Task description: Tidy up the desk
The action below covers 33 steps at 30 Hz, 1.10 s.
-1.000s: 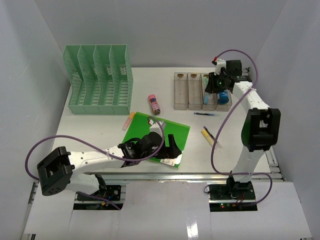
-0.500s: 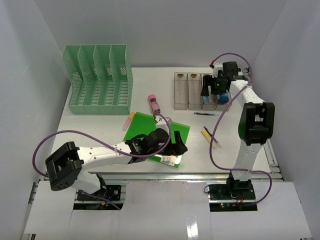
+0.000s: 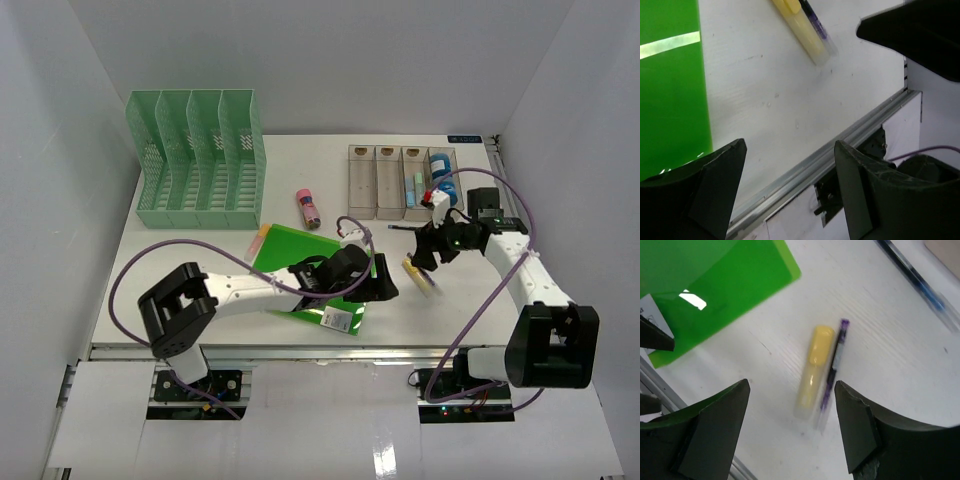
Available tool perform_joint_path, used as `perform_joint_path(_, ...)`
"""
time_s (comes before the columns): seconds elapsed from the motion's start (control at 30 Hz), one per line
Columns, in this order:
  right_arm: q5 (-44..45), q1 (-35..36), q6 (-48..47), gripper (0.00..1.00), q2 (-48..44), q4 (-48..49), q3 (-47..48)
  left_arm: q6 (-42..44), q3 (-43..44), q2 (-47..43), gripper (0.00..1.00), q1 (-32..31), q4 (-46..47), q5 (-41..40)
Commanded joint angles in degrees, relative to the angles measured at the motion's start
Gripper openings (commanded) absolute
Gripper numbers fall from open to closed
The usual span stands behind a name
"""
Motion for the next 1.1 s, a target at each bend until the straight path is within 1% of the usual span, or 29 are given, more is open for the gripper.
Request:
perform_joint_path(0.0, -4.64, -10.24, 5.09, 0.74, -7.23, 4.22, -0.61, -4.43, 13.46, 10.01, 0.74, 0.44, -12.03, -0.98)
perform_joint_path(0.07, -7.21, -14.00, 6.16, 0.74, -8.29, 4.61, -0.84, -5.27, 20.74, 14.91, 0.72, 0.52, -17.38, -1.43)
perform_joint_path(0.13, -9.12, -16.31, 6.72, 0.74, -8.60, 4.63, -1.53, -5.73, 28.32, 18.13, 0.72, 0.52, -21.29, -2.05)
perform_joint_path(0.3, -12.82, -18.92, 8.15, 0.73, -9.26, 6.70, -5.66, -6.28, 40.45, 25.46, 0.69, 0.61, -30.72, -4.97)
perform_joint_path(0.4, -14.10, -19.99, 8.41, 0.73, -9.66, 6.47, -5.68, -6.10, 44.79, 29.71, 0.68, 0.78, -33.71, -6.20)
perform_joint_path(0.43, -14.36, -20.00, 8.41, 0.73, -10.00, 6.56, -5.77, -6.10, 46.03, 29.76, 0.67, 0.87, -34.24, -6.20)
perform_joint_path(0.47, -14.45, -20.42, 8.33, 0.73, -10.18, 6.56, -5.77, -6.10, 48.61, 31.78, 0.66, 0.95, -34.77, -6.20)
perform_joint_path(0.6, -16.25, -21.95, 8.26, 0.73, -11.31, 6.41, -6.16, -6.01, 54.50, 37.21, 0.63, 1.13, -38.27, -6.49)
perform_joint_path(0.77, -18.25, -23.58, 7.82, 0.73, -11.97, 6.17, -6.74, -6.01, 60.81, 41.08, 0.60, 1.61, -42.01, -7.47)
perform_joint_path(0.93, -20.37, -25.05, 7.47, 0.73, -12.28, 5.79, -6.98, -5.41, 65.00, 44.11, 0.57, 1.75, -44.90, -8.05)
perform_joint_path(1.07, -21.46, -25.67, 7.27, 0.72, -12.53, 5.46, -7.00, -5.16, 65.82, 45.02, 0.57, 1.97, -45.07, -7.86)
